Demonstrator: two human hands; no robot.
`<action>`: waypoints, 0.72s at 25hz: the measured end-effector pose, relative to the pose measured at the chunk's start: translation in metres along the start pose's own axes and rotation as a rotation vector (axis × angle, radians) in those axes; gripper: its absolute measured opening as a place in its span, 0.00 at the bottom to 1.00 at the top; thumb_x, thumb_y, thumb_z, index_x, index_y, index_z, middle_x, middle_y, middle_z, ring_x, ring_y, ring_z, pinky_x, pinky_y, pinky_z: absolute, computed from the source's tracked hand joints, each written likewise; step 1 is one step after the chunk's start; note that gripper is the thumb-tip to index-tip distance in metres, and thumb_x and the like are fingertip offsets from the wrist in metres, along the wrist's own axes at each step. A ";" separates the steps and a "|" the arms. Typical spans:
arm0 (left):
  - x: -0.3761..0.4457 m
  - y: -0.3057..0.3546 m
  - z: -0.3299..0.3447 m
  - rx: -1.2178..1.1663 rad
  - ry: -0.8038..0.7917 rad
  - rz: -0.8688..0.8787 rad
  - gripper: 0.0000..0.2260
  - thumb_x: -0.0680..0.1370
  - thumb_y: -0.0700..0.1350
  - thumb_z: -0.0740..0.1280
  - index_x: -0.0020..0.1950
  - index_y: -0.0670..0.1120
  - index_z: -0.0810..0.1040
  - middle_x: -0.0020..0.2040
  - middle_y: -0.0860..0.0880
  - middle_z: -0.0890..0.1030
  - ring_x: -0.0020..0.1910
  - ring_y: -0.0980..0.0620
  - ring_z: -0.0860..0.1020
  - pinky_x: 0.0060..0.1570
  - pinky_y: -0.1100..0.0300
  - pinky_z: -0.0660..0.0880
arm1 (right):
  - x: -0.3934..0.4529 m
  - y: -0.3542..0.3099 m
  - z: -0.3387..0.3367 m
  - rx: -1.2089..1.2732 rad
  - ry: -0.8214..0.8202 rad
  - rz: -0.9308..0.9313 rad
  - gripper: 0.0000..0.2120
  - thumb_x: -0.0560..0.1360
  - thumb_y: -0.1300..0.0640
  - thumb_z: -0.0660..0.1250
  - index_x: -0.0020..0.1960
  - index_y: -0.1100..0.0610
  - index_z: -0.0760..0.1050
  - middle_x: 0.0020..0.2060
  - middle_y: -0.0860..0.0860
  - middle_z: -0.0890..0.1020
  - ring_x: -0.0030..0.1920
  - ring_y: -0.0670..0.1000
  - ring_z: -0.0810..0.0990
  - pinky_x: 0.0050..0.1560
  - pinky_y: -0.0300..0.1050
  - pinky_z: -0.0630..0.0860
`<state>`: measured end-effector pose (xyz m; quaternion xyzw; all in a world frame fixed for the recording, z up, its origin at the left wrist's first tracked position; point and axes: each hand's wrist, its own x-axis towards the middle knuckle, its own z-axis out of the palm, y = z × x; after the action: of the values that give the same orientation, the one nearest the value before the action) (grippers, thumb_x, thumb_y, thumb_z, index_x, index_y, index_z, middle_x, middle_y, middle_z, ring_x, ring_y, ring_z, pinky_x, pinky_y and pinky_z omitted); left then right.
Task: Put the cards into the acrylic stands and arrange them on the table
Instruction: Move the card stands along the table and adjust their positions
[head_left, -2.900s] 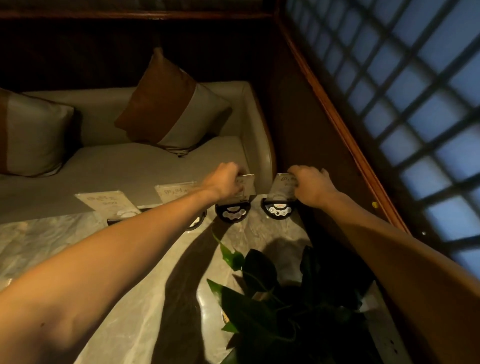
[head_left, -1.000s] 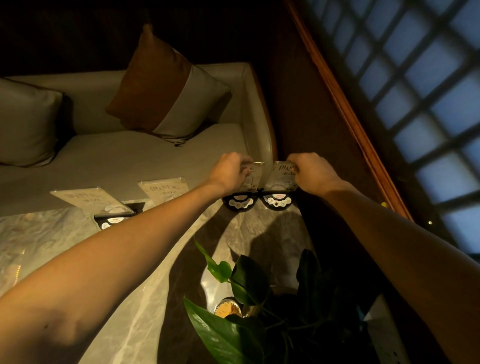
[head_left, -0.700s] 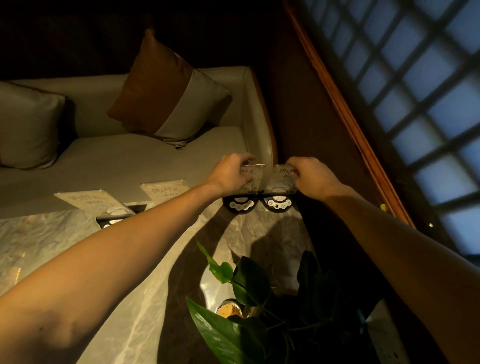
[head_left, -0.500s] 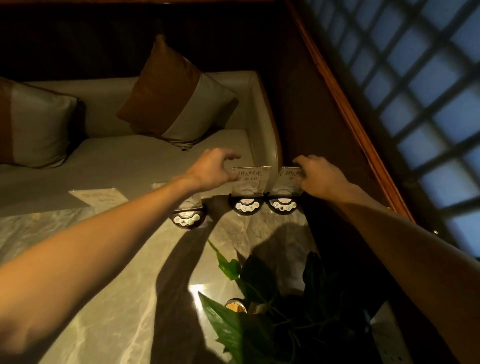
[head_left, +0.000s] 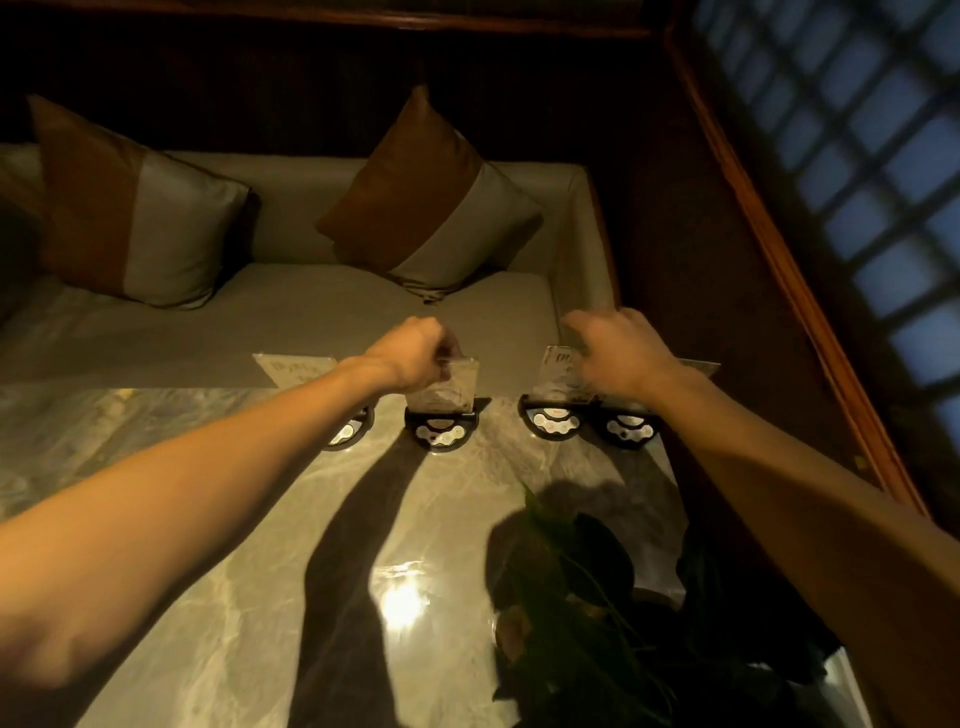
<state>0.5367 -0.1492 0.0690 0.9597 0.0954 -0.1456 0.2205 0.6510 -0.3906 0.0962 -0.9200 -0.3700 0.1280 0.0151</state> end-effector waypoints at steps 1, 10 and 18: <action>-0.001 0.000 0.002 0.008 0.032 0.004 0.11 0.76 0.41 0.73 0.58 0.46 0.83 0.53 0.46 0.85 0.52 0.48 0.82 0.50 0.57 0.75 | 0.003 -0.002 0.006 -0.024 -0.035 0.006 0.18 0.77 0.59 0.68 0.66 0.55 0.74 0.58 0.55 0.81 0.62 0.57 0.78 0.72 0.60 0.67; 0.019 0.016 0.014 -0.097 0.095 0.036 0.13 0.78 0.41 0.71 0.62 0.47 0.83 0.58 0.47 0.85 0.58 0.47 0.82 0.60 0.50 0.77 | 0.005 0.004 0.025 0.051 -0.022 0.057 0.11 0.78 0.62 0.67 0.59 0.55 0.79 0.51 0.54 0.84 0.52 0.56 0.83 0.57 0.55 0.80; 0.032 0.038 0.011 -0.096 0.131 0.053 0.12 0.77 0.41 0.72 0.61 0.46 0.83 0.57 0.46 0.85 0.58 0.48 0.81 0.54 0.58 0.74 | 0.006 0.005 0.026 0.094 -0.019 0.059 0.11 0.77 0.64 0.65 0.57 0.56 0.79 0.50 0.55 0.84 0.50 0.57 0.83 0.55 0.58 0.81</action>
<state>0.5731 -0.1841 0.0640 0.9577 0.0911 -0.0718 0.2633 0.6523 -0.3915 0.0694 -0.9276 -0.3364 0.1542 0.0510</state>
